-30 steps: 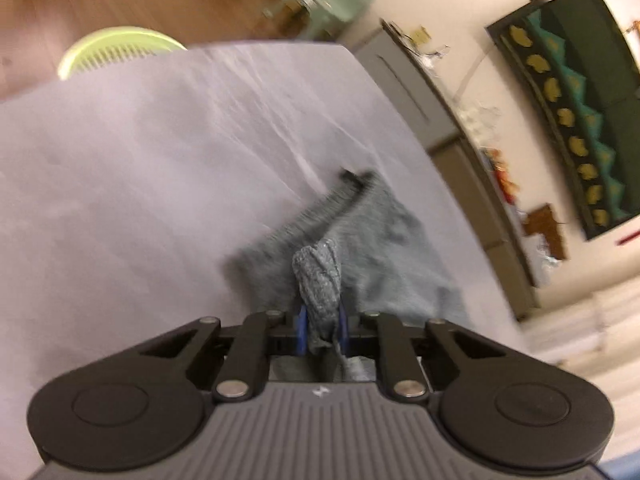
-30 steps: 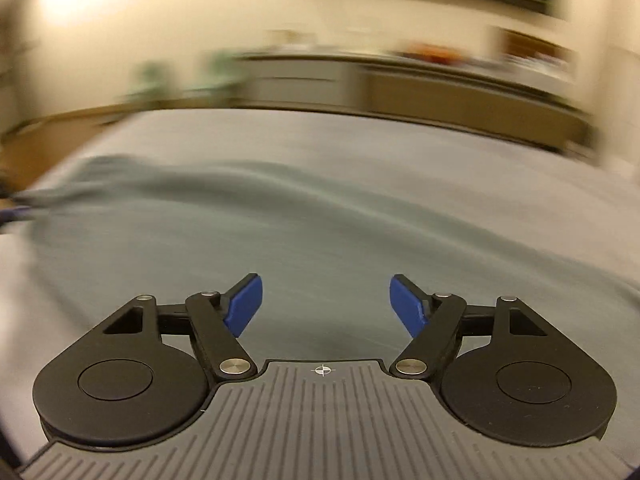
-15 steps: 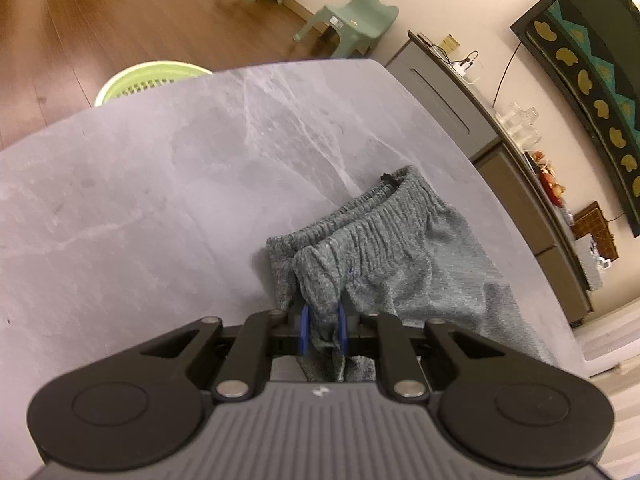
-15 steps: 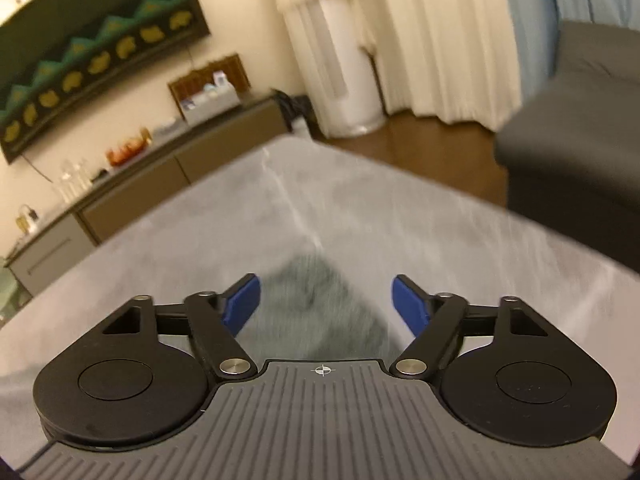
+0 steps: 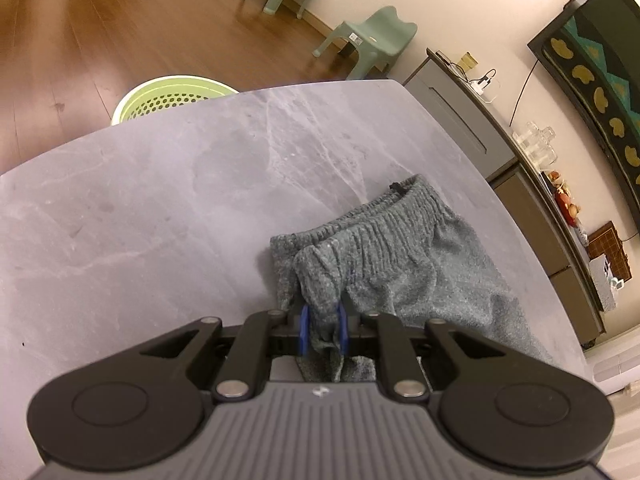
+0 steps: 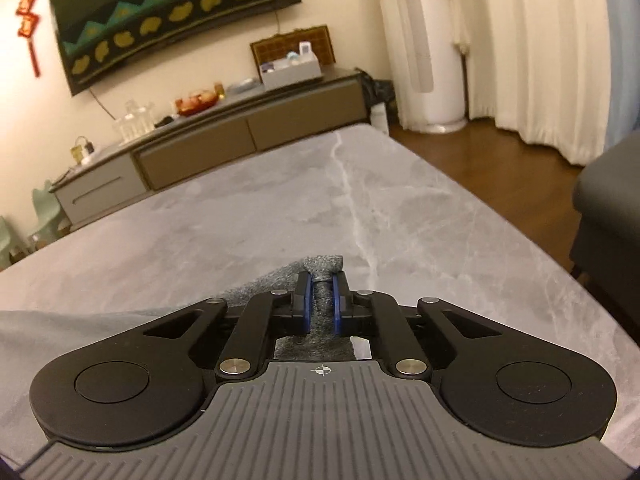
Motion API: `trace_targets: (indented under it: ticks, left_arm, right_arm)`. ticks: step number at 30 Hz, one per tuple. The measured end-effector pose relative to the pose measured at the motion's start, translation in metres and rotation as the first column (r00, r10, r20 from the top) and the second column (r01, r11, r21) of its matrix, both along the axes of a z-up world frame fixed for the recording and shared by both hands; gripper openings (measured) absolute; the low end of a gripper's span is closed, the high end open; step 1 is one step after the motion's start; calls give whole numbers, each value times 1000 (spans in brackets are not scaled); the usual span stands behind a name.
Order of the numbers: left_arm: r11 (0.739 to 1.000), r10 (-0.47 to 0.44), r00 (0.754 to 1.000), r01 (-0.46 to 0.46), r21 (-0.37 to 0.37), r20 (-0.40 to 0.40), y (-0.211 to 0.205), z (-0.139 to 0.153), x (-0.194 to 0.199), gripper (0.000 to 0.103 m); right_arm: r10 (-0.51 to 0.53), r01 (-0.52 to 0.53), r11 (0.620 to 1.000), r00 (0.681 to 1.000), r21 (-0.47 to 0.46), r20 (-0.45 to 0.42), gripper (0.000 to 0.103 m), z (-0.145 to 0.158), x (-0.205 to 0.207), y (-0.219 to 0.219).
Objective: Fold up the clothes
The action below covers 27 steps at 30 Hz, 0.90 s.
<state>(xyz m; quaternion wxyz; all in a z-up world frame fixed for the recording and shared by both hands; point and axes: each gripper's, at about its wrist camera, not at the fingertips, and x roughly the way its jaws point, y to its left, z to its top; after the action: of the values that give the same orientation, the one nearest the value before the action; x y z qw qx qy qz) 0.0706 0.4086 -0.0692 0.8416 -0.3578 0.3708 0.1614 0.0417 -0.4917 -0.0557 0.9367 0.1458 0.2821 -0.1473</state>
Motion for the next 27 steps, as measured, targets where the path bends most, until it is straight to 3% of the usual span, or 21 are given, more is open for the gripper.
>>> trace_targets:
  ticks: [3, 5, 6, 7, 9, 13, 16, 18, 21, 24, 25, 27]
  left_arm:
    - [1000, -3, 1000, 3, 8, -3, -1, 1, -1, 15]
    - [1000, -5, 1000, 5, -11, 10, 1, 2, -4, 16]
    - [1000, -6, 1000, 6, -25, 21, 3, 3, -5, 16]
    - [999, -7, 999, 8, -39, 33, 4, 4, -7, 18]
    - [999, 5, 997, 0, -54, 83, 7, 12, -16, 23]
    - [1000, 16, 984, -16, 1, 177, 6, 33, -31, 25]
    - [999, -33, 989, 31, 14, 142, 1, 28, -24, 25]
    - [998, -61, 996, 60, 22, 69, -2, 17, -15, 25]
    - [998, -67, 997, 67, 3, 42, 1, 10, -15, 19]
    - [999, -36, 995, 37, -11, 94, 10, 17, -28, 20]
    - [1000, -29, 992, 29, 2, 125, 10, 23, -33, 26]
    - [997, -48, 984, 37, 67, 174, 4, 37, -39, 27]
  right_arm:
    - [34, -37, 999, 995, -39, -89, 14, -16, 18, 9]
    - [14, -26, 996, 992, -91, -127, 28, -18, 18, 13]
    - [-13, 2, 994, 995, -113, -99, 46, -12, 12, 14]
    - [-47, 40, 991, 998, -130, -47, 57, -4, 2, 15]
    - [-60, 65, 989, 998, -136, 35, 58, 10, -16, 23]
    - [124, -119, 992, 986, -52, 108, 57, 21, -52, 62]
    - [220, -222, 973, 975, -56, -44, 54, 1, -47, 89]
    - [180, -198, 975, 970, -98, -164, 54, -15, -40, 93]
    - [99, -122, 988, 970, -94, -222, 53, -27, -33, 78]
    - [70, -89, 991, 980, -96, -186, 52, -21, -36, 80]
    - [79, -97, 988, 986, -116, -149, 53, -15, -39, 86]
    - [107, -117, 983, 991, -138, -77, 56, -5, -44, 98]
